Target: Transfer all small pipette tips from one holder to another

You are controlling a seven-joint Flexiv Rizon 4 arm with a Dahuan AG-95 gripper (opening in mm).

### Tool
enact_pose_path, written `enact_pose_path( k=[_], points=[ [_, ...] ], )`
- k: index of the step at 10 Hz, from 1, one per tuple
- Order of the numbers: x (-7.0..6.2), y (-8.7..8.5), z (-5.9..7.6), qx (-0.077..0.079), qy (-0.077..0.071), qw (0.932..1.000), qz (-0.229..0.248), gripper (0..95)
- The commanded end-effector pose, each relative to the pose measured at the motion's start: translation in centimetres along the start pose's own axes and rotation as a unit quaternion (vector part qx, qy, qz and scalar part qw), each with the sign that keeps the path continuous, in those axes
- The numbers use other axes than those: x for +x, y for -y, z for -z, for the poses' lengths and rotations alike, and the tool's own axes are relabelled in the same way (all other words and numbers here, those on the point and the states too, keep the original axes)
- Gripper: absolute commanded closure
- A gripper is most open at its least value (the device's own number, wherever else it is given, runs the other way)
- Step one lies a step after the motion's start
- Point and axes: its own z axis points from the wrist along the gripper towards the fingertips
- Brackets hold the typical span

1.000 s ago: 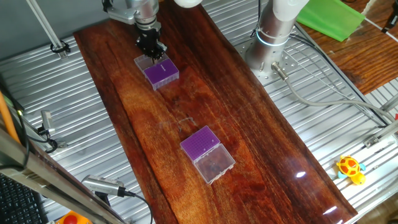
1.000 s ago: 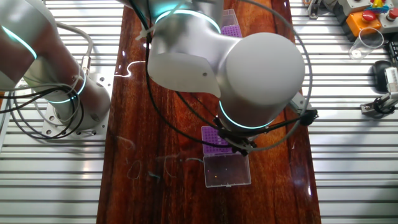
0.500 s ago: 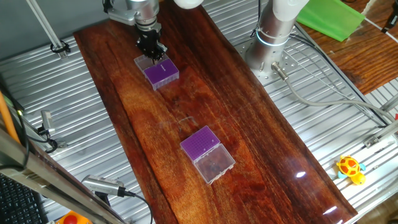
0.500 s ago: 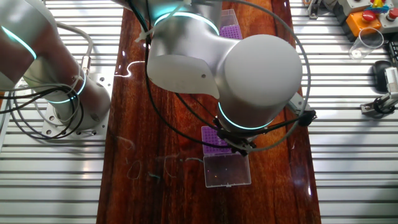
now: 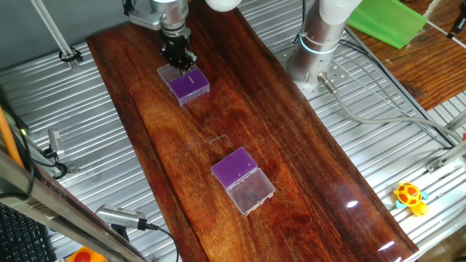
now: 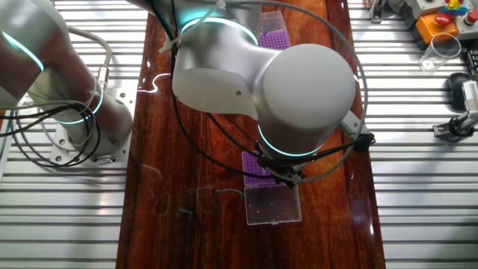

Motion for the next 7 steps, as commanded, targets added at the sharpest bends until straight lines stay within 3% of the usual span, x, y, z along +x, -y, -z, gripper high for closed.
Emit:
enact_pose_path(
  k=[1,7],
  points=[
    [0.17,0.02,-0.11,0.000,0.001,1.0000,0.001,95.0],
    [0.32,-0.10,-0.63,0.002,0.005,1.0000,0.001,95.0]
  ],
)
